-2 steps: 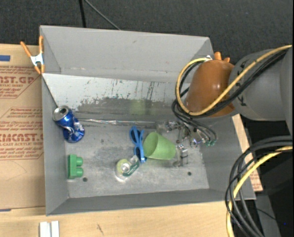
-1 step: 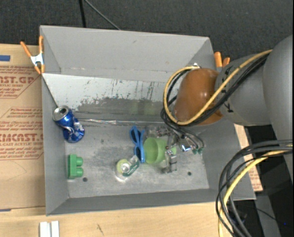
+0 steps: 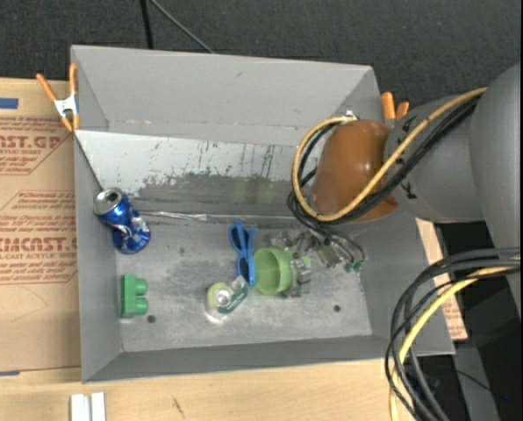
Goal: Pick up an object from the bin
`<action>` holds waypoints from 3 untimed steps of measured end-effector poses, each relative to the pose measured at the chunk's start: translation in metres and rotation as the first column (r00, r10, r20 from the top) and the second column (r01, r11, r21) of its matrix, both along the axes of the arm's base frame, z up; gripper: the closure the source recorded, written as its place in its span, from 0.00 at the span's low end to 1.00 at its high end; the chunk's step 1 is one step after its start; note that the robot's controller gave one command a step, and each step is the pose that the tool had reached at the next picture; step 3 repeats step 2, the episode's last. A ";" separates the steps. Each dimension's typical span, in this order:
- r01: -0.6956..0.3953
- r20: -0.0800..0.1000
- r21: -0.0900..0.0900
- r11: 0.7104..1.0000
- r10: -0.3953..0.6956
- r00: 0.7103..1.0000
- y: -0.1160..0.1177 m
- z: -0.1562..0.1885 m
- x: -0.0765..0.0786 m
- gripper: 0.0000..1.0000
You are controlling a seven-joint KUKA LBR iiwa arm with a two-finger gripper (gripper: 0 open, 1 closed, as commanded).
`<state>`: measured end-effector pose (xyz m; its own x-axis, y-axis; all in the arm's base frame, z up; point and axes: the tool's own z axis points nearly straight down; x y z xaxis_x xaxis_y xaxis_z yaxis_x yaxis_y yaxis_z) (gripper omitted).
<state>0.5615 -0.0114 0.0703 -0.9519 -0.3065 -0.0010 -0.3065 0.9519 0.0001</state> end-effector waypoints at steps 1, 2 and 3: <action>-0.048 0.008 0.002 0.999 0.048 0.999 0.051 0.091 -0.012 1.00; -0.007 0.011 0.000 1.000 0.007 1.000 0.032 0.294 -0.043 1.00; -0.007 0.011 0.000 1.000 0.007 1.000 0.032 0.294 -0.043 1.00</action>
Offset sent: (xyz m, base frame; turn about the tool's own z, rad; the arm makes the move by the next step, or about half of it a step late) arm -0.0134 0.0474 0.0870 -0.0431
